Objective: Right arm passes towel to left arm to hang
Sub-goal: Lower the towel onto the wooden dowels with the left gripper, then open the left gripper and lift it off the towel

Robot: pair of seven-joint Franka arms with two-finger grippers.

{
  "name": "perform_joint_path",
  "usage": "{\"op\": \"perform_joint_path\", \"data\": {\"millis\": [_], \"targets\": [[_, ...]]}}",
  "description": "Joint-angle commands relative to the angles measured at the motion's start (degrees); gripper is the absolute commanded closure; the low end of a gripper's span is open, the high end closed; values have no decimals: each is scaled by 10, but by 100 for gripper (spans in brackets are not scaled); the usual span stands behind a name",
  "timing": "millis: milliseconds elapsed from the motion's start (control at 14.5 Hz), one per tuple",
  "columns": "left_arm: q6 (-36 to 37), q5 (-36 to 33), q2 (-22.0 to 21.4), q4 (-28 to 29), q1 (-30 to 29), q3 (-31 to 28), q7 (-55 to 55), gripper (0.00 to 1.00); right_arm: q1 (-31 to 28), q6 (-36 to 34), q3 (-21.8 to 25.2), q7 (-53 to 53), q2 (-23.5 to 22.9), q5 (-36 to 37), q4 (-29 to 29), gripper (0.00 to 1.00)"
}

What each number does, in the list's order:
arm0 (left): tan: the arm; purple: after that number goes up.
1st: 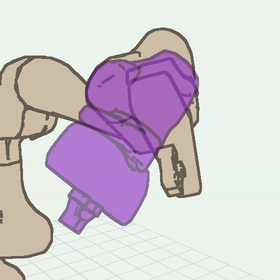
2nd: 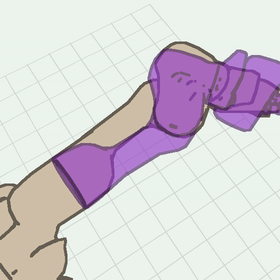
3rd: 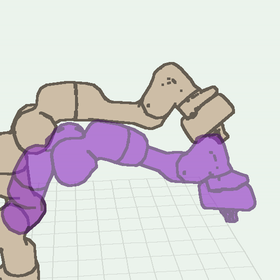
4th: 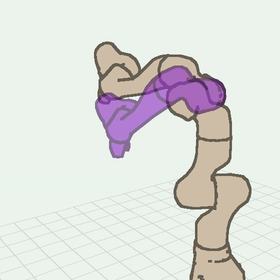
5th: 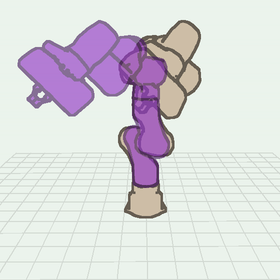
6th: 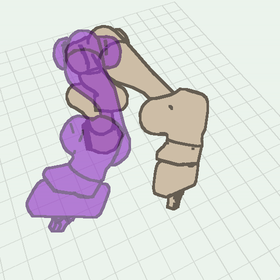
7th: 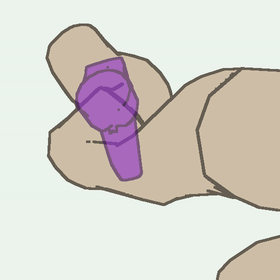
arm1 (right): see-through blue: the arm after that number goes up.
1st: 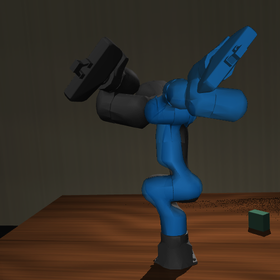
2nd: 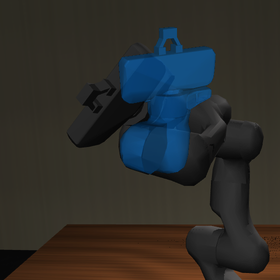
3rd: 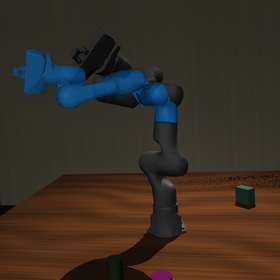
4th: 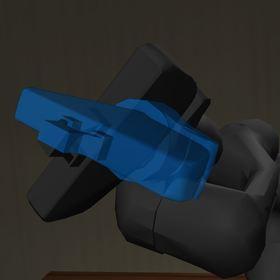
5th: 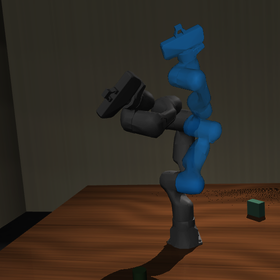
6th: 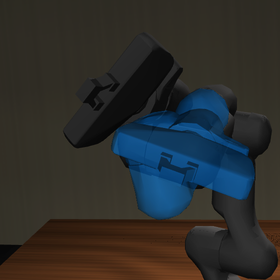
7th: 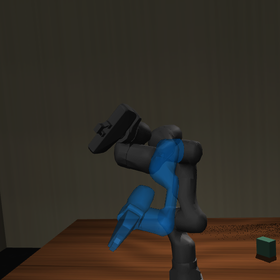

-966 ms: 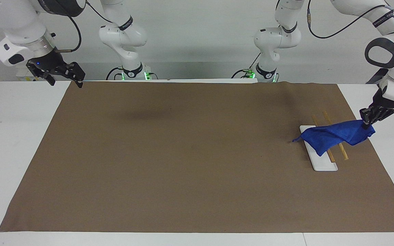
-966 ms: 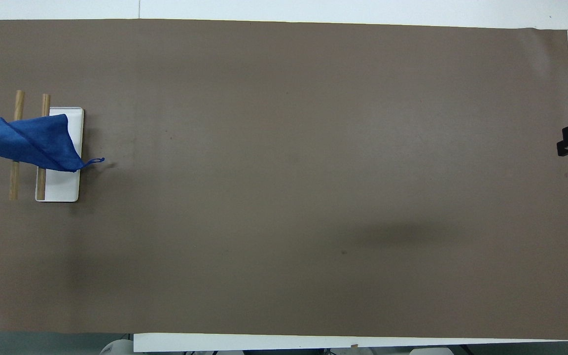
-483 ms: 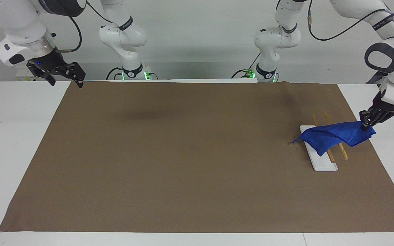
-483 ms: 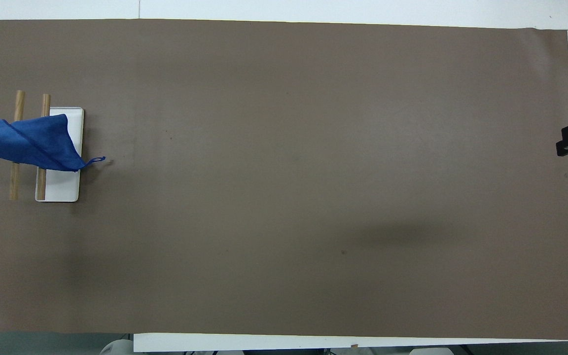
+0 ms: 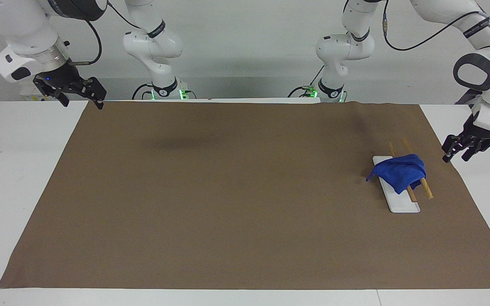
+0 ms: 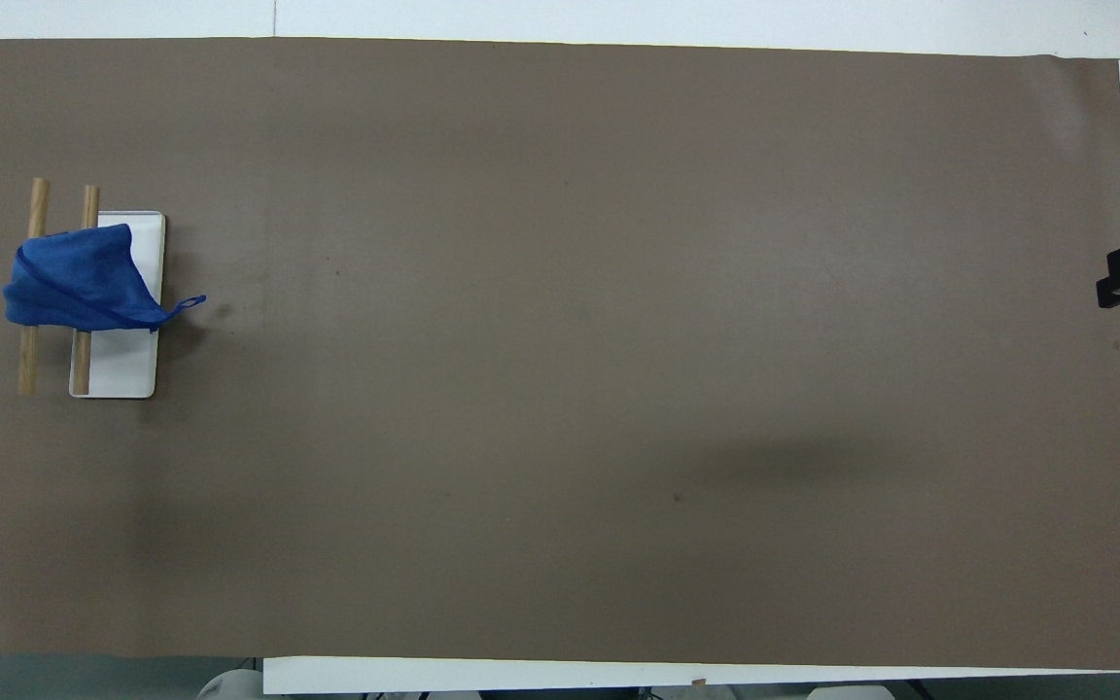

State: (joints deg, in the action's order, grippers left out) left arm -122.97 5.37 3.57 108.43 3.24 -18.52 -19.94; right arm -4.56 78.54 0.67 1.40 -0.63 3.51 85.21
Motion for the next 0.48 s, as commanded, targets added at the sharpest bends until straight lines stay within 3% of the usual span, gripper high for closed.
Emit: {"op": "perform_joint_path", "data": {"millis": [0,138,414], "targets": [[-4,-11,-2,6,-1,6,1,0,-3,6,-1,3,9,-4,11,0],[22,-10,-3,-6,1,22,7,0,-3,6,-1,2,9,-4,11,0],[148,-37,-1,-71,5,101,186,0,-2,6,-1,0,9,-4,11,0]]}}
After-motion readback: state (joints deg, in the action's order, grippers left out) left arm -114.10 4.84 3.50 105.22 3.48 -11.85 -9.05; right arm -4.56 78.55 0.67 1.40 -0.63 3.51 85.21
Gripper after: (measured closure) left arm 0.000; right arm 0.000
